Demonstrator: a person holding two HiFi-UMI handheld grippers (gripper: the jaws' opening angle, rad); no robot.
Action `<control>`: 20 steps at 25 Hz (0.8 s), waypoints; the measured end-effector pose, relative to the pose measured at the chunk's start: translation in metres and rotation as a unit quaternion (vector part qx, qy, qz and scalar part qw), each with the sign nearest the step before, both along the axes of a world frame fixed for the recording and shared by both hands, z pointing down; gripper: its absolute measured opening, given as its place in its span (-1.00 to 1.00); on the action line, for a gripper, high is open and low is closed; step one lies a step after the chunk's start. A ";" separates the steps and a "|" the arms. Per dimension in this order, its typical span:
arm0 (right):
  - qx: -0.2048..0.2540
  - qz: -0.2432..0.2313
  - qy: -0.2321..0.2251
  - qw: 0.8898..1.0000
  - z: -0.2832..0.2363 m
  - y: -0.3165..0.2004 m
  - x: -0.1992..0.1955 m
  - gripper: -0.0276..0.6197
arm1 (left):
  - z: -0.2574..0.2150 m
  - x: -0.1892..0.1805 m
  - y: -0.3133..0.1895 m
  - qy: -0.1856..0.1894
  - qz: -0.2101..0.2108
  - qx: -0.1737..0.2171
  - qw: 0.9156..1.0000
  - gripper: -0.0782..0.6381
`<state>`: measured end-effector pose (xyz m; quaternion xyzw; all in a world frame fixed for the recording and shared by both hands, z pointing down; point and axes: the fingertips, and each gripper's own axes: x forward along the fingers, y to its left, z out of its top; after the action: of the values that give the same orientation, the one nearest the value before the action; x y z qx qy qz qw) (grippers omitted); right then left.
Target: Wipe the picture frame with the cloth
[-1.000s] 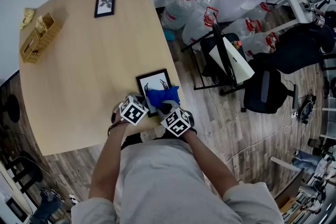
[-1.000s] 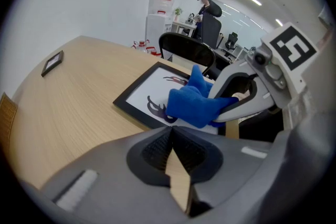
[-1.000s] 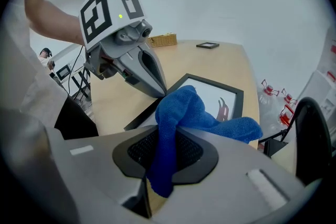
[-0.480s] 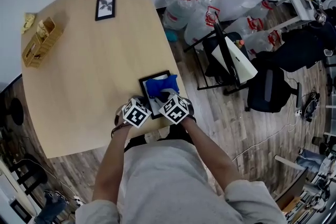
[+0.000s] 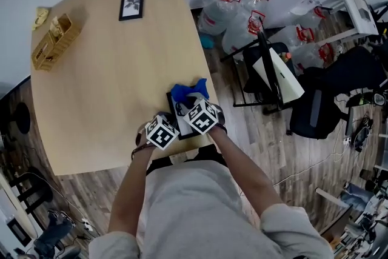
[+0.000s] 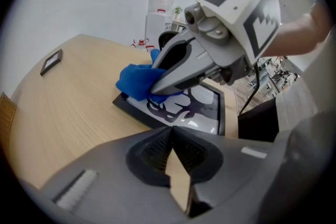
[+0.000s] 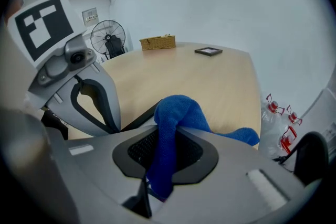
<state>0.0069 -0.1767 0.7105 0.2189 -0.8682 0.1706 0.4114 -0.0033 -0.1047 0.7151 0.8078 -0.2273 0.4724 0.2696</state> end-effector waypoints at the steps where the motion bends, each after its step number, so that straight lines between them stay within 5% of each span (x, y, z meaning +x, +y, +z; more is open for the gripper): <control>1: 0.002 -0.002 0.001 1.000 0.000 -0.004 -0.001 -0.73 | 0.000 0.001 0.000 -0.001 -0.001 0.000 1.000 -0.63; 12: 0.016 0.013 -0.002 1.000 -0.005 -0.047 -0.029 -0.73 | 0.001 -0.002 0.000 0.006 -0.011 0.002 1.000 -0.63; 20: -0.014 -0.057 -0.022 0.998 -0.006 -0.016 -0.073 -0.73 | 0.000 -0.004 -0.002 0.019 -0.018 -0.002 1.000 -0.63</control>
<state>-0.0659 -0.1930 0.7042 0.1599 -0.8853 0.1640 0.4046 -0.0070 -0.1072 0.7149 0.8119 -0.2356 0.4525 0.2839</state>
